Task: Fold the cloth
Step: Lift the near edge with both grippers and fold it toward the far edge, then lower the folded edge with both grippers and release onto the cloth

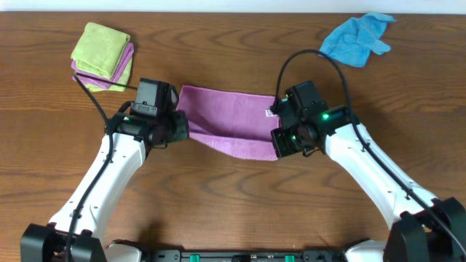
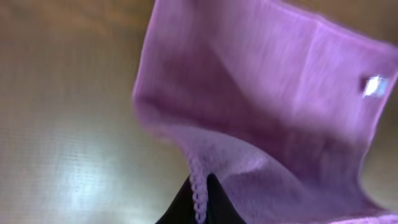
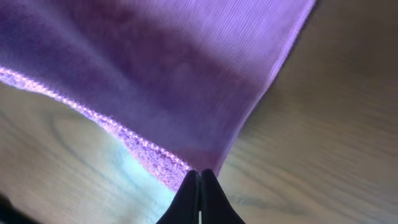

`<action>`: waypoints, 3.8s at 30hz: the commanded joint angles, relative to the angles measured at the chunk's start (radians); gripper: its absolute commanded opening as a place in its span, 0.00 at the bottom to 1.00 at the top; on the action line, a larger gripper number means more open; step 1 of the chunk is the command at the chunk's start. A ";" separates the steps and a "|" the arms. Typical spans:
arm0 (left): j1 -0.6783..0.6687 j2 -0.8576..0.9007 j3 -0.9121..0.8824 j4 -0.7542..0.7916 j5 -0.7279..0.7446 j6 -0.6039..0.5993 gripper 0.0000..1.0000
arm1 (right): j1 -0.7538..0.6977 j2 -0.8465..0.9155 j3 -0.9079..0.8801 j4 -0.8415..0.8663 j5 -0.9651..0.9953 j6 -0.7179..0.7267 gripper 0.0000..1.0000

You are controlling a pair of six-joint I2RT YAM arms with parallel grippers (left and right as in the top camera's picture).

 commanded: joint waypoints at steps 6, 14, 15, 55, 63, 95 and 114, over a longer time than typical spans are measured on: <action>0.022 0.151 0.012 0.182 -0.032 0.003 0.06 | -0.050 0.015 0.014 0.193 0.018 0.053 0.02; 0.043 0.324 0.116 0.282 -0.024 0.020 0.05 | -0.133 0.092 0.016 0.336 0.011 0.073 0.02; 0.043 0.347 0.140 0.281 -0.024 0.029 0.06 | -0.135 0.100 0.017 0.352 0.011 0.073 0.01; 0.096 0.583 0.438 0.005 0.047 0.161 0.06 | -0.142 0.295 0.209 0.168 -0.095 0.102 0.02; 0.096 0.583 0.465 0.085 0.047 0.157 0.06 | -0.142 0.295 0.211 0.305 0.002 0.107 0.02; 0.101 0.583 0.465 0.145 0.047 0.156 0.06 | 0.108 0.295 0.210 0.289 0.588 -0.312 0.01; 0.101 0.578 0.465 -0.046 0.055 0.153 0.06 | 0.106 0.293 0.211 0.256 0.603 -0.215 0.01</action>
